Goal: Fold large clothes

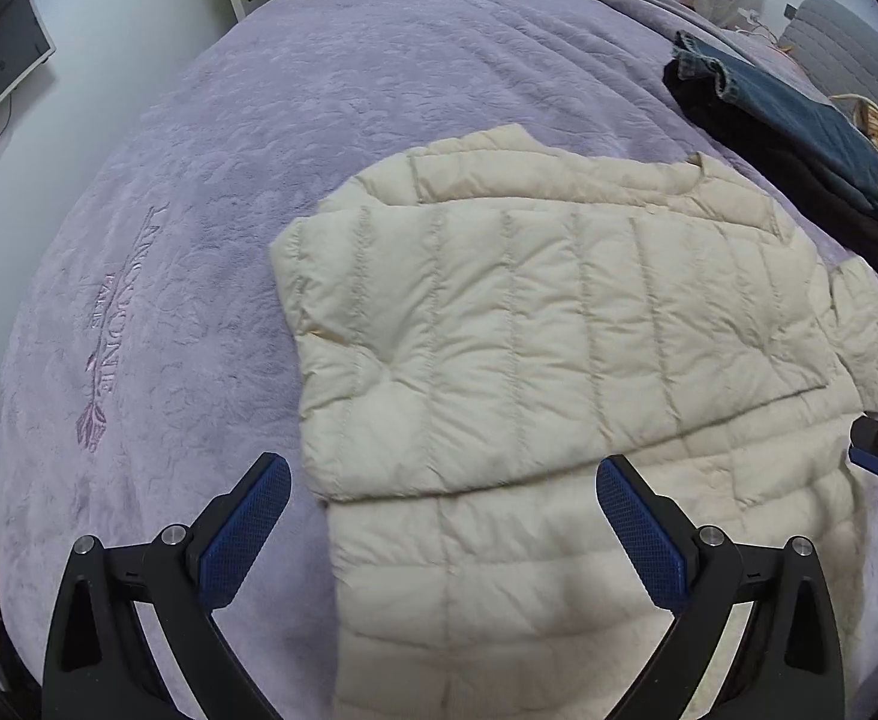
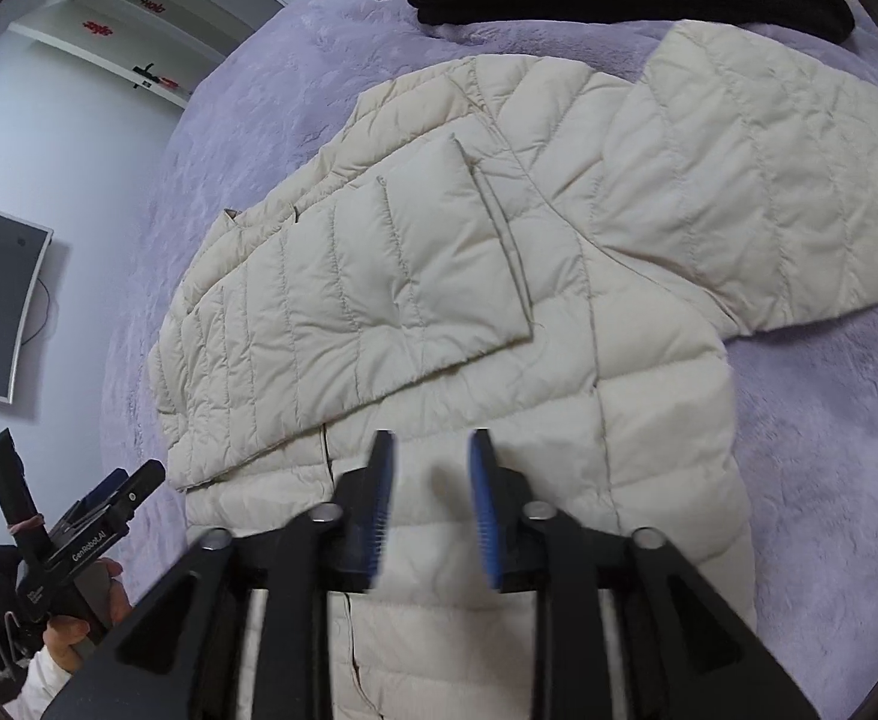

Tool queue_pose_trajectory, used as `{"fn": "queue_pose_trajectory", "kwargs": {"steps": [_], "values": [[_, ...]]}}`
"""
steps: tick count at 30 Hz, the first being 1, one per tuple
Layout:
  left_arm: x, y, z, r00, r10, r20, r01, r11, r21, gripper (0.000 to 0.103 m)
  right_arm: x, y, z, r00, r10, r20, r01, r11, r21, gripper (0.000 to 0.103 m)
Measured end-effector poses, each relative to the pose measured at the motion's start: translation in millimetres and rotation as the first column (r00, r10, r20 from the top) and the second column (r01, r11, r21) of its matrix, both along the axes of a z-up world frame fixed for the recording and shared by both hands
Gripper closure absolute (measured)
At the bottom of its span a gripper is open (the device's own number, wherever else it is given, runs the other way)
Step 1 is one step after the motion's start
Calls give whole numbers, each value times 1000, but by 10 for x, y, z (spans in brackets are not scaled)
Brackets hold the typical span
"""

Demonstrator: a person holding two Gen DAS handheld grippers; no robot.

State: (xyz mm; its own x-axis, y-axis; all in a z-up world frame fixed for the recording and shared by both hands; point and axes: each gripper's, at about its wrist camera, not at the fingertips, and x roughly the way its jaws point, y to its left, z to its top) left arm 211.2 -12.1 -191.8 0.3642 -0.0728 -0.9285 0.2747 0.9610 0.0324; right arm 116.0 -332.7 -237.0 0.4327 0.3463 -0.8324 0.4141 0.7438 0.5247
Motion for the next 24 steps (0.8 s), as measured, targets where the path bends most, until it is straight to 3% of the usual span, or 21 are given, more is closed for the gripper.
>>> {"fn": "queue_pose_trajectory", "kwargs": {"steps": [5,8,13,18,24], "values": [[-266,-387,110,998,-38,-53,36,998,-53,1,-286,-238,88,999,-53,-6,53,998,26,31],[-390,-611,149,997,-37,-68,31,997,-77,1,-470,-440,125,995,-99,-15,100,994,36,21],[-526,-984,180,995,-68,-71,62,995,-84,1,-741,-823,137,984,-176,-29,177,983,42,18],[-594,-1312,223,993,-102,-62,97,992,-77,1,-961,-1175,159,970,-241,-17,242,969,47,0],[-649,-1654,180,984,-141,-106,131,987,-97,1,-1159,-1528,127,954,-300,-12,300,953,42,0]]}}
